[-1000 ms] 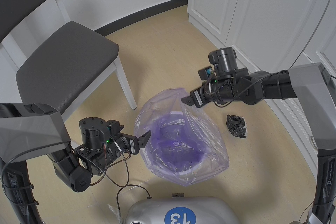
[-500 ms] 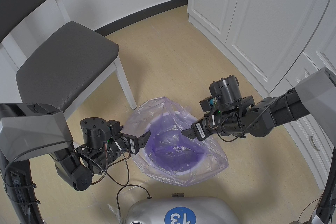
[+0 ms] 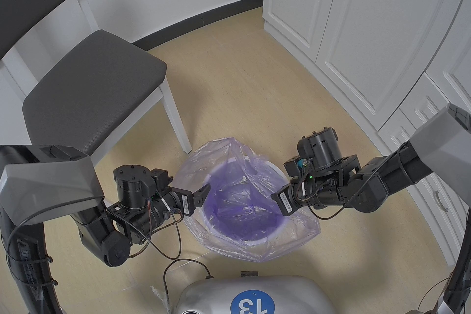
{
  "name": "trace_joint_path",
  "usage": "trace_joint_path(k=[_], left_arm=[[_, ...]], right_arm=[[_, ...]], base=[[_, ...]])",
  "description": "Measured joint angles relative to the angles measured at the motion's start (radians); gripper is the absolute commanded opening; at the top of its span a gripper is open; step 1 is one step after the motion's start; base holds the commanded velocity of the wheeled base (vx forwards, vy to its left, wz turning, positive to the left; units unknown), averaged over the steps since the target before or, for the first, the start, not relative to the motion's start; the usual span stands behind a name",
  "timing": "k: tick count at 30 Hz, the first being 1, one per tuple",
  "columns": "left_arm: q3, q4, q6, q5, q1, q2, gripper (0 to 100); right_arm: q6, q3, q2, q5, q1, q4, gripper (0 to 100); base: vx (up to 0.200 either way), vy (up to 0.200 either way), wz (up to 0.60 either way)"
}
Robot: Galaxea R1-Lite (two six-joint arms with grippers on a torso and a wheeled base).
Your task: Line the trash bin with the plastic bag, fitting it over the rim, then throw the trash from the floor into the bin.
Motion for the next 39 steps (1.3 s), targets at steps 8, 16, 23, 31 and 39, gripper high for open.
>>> trace_joint_path(k=[8, 16, 23, 31, 39], left_arm=[[-0.051, 0.022, 0.004, -0.013, 0.026, 0.01, 100], [-0.15, 0.076, 0.009, -0.034, 0.062, 0.046, 100], [-0.225, 0.129, 0.009, -0.037, 0.091, 0.081, 100], [-0.285, 0.145, 0.006, -0.052, 0.119, 0.109, 100], [-0.273, 0.132, 0.001, -0.051, 0.118, 0.112, 100]], right_arm=[[-0.001, -0.023, 0.007, 0.0, -0.066, -0.048, 0], [0.003, -0.097, 0.031, -0.001, -0.118, -0.056, 0], [0.003, -0.129, 0.067, -0.006, -0.147, -0.06, 0], [0.011, -0.179, 0.125, -0.048, -0.166, -0.066, 0], [0.01, -0.181, 0.123, -0.048, -0.167, -0.105, 0]], base=[[0.0, 0.0, 0.0], [0.0, 0.0, 0.0], [0.0, 0.0, 0.0], [0.0, 0.0, 0.0], [0.0, 0.0, 0.0]])
